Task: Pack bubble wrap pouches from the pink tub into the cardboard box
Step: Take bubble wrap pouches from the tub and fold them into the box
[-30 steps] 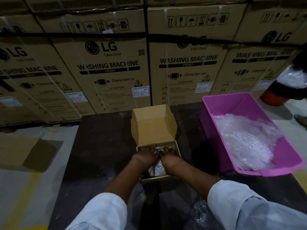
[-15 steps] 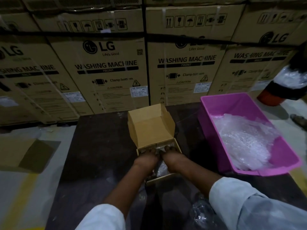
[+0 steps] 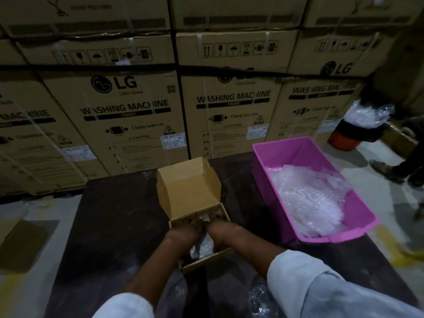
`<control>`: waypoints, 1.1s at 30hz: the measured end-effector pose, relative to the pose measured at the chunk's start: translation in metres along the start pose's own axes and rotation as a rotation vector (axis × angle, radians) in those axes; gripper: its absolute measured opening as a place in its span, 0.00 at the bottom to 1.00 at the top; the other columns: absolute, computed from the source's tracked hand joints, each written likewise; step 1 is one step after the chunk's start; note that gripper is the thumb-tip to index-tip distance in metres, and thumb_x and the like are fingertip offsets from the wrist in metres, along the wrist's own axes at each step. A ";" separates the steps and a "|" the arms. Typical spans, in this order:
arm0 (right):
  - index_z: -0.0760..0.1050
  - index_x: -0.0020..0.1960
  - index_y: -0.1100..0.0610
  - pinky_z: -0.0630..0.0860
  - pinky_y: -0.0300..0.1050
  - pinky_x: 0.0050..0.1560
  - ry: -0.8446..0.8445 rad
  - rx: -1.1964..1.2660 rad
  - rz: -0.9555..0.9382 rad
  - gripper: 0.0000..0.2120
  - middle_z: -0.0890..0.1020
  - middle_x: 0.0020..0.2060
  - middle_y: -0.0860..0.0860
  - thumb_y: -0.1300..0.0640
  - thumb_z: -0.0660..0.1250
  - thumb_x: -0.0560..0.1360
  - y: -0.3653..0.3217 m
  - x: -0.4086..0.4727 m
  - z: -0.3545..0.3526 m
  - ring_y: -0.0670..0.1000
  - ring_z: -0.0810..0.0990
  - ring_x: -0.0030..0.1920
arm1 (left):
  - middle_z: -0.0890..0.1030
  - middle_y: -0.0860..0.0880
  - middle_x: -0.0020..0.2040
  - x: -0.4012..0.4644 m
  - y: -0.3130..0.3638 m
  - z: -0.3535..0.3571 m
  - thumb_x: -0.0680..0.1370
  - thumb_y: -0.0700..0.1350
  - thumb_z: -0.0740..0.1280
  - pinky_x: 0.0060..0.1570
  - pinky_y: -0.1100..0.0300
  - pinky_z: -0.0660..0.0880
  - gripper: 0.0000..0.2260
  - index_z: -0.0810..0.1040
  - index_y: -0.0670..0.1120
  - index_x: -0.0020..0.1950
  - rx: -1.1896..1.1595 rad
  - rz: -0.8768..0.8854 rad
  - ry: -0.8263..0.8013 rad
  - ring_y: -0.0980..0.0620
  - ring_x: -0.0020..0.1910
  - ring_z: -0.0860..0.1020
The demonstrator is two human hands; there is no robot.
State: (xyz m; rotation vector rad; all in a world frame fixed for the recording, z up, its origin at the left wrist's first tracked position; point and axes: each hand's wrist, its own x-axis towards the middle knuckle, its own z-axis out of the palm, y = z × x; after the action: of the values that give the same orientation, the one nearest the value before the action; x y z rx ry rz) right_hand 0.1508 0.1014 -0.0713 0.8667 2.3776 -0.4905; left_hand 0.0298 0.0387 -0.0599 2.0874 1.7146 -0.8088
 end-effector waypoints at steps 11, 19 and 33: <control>0.77 0.56 0.53 0.79 0.50 0.48 0.952 0.492 0.336 0.11 0.84 0.48 0.54 0.59 0.64 0.74 0.135 -0.114 -0.087 0.57 0.82 0.48 | 0.79 0.48 0.57 -0.006 -0.007 -0.022 0.79 0.49 0.60 0.48 0.56 0.75 0.10 0.76 0.51 0.58 -0.003 -0.072 0.284 0.47 0.53 0.79; 0.72 0.63 0.58 0.75 0.47 0.58 0.244 0.101 0.776 0.21 0.78 0.60 0.56 0.56 0.68 0.71 0.243 -0.150 -0.014 0.56 0.78 0.59 | 0.80 0.52 0.50 -0.001 0.008 -0.060 0.77 0.55 0.62 0.42 0.58 0.75 0.11 0.76 0.54 0.55 -0.248 -0.063 0.460 0.50 0.48 0.79; 0.70 0.62 0.57 0.72 0.46 0.43 0.543 0.105 0.682 0.16 0.75 0.55 0.55 0.59 0.64 0.75 0.231 -0.138 -0.001 0.57 0.77 0.53 | 0.78 0.55 0.49 0.019 0.093 -0.144 0.77 0.56 0.63 0.44 0.60 0.73 0.09 0.77 0.54 0.52 -0.344 0.233 0.901 0.55 0.48 0.75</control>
State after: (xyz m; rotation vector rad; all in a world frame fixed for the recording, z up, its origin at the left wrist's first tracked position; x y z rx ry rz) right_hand 0.3939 0.2046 -0.0198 1.9554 2.2942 -0.1017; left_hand 0.1542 0.1146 0.0325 2.4777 1.7291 0.5658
